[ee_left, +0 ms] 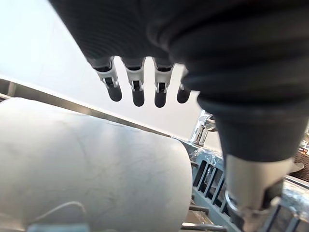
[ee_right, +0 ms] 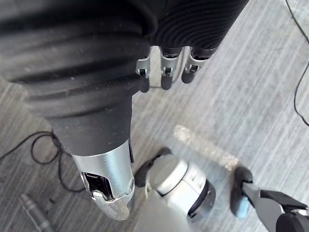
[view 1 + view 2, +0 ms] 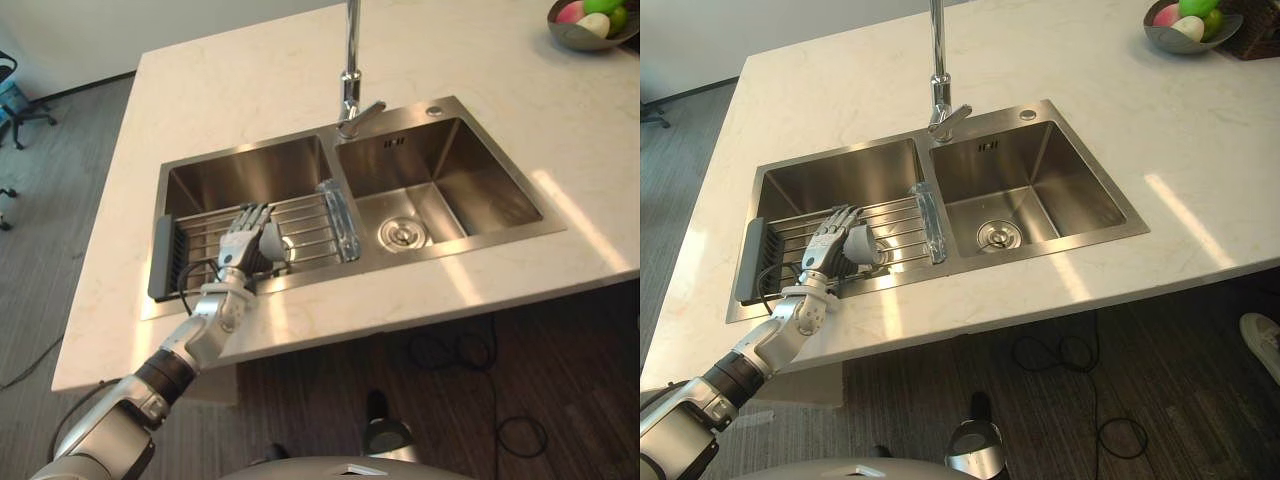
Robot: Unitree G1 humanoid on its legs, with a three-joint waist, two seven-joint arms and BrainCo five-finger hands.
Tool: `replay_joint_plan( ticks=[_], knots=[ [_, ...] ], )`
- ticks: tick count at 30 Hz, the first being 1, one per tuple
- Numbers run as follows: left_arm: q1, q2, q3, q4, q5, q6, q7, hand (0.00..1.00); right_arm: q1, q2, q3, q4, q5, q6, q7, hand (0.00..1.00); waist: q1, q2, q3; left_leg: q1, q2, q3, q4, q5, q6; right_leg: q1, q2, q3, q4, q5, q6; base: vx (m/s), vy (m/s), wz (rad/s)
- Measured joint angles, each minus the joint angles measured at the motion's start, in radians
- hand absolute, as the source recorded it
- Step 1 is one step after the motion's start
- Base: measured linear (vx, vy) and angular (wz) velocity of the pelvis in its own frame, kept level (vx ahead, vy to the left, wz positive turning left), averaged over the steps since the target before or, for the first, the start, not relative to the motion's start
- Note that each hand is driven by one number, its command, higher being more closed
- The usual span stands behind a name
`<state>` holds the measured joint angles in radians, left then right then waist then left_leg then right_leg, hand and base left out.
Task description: Walk over to the sink, pick up the cup, carry it to the dishwasher, place the cup inside the dishwasher, then close the dishwasher door
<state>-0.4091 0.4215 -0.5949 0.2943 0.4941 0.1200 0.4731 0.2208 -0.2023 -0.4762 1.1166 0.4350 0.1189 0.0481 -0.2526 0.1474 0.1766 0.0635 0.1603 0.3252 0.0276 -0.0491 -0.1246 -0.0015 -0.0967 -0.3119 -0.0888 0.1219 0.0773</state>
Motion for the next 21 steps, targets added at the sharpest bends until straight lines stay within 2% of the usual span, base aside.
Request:
replay_joint_plan(
  ticks=[5, 12, 16, 21],
  knots=[
    [0.0, 0.0, 0.006, 0.001, 0.003, 0.019, -0.005, 0.0, 0.0, 0.002, 0.002, 0.0, 0.0, 0.012, 0.016, 0.0, 0.005, -0.001, 0.0, 0.0, 0.0, 0.0, 0.001, 0.0, 0.0, 0.0, 0.0, 0.0, 0.0, 0.001, -0.001, 0.0, 0.0, 0.0],
    [0.0, 0.0, 0.027, 0.009, 0.087, 0.036, -0.085, 0.0, 0.0, 0.003, 0.005, -0.001, 0.002, 0.016, 0.017, 0.0, 0.011, -0.004, -0.002, -0.002, 0.0, -0.002, 0.002, 0.001, 0.0, -0.001, 0.0, -0.002, 0.0, 0.001, -0.001, 0.0, 0.0, 0.0],
    [0.0, 0.0, 0.034, 0.014, 0.104, 0.057, -0.089, 0.0, 0.001, 0.002, 0.042, -0.001, 0.013, 0.021, 0.017, 0.0, 0.013, -0.005, -0.002, -0.004, 0.0, -0.005, 0.003, 0.001, 0.001, -0.001, 0.0, -0.003, 0.0, 0.002, -0.001, 0.0, 0.0, 0.0],
    [0.0, -0.001, 0.042, 0.033, 0.146, 0.059, -0.089, 0.0, 0.001, 0.003, 0.049, -0.001, 0.041, 0.034, 0.017, 0.0, 0.012, -0.005, -0.003, -0.005, 0.0, -0.007, 0.003, 0.001, 0.001, -0.001, 0.0, -0.004, 0.0, 0.002, -0.002, 0.0, 0.0, 0.0]
  ],
)
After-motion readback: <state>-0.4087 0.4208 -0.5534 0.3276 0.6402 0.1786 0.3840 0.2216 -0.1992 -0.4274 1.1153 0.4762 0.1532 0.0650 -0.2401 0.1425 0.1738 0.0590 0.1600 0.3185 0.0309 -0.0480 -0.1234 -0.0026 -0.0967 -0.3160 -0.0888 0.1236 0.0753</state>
